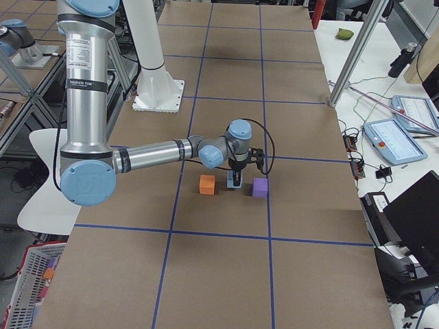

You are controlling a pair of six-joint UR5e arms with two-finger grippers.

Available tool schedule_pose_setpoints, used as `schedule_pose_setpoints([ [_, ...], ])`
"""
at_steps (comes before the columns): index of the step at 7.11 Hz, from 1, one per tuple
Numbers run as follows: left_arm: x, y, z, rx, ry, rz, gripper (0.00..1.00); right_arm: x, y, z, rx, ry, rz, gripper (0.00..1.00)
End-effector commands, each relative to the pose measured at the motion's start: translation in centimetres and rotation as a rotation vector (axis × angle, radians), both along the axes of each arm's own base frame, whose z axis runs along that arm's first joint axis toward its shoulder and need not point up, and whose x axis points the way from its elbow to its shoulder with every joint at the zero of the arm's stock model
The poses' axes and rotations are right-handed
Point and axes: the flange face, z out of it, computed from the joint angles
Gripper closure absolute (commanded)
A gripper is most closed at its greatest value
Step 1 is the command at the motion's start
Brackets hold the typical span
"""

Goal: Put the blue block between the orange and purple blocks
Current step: 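Lower the light blue cube between the purple and orange cubes, open the right gripper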

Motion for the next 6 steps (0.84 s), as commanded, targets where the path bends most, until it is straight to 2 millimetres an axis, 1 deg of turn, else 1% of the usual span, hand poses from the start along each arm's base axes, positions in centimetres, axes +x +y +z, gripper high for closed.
schedule_pose_setpoints([
  [1, 0.0, -0.1, -0.3, 0.005, 0.000, 0.000, 0.00, -0.6, -0.2, 0.0, 0.001, 0.002, -0.005, 1.00],
  [2, -0.1, -0.1, -0.4, 0.008, 0.001, -0.002, 0.00, -0.8, -0.5, 0.0, 0.003, 0.004, -0.004, 1.00],
  [4, 0.0, 0.0, -0.2, 0.004, 0.001, -0.001, 0.00, -0.8, -0.6, 1.6, -0.016, 0.026, -0.004, 1.00],
  [5, 0.0, -0.1, -0.1, 0.002, 0.000, -0.001, 0.00, -0.9, -0.7, 1.8, -0.018, 0.029, -0.003, 0.74],
  [6, 0.0, -0.1, -0.1, 0.002, -0.001, -0.002, 0.00, -0.7, -0.7, 1.5, -0.014, 0.026, 0.003, 0.01],
])
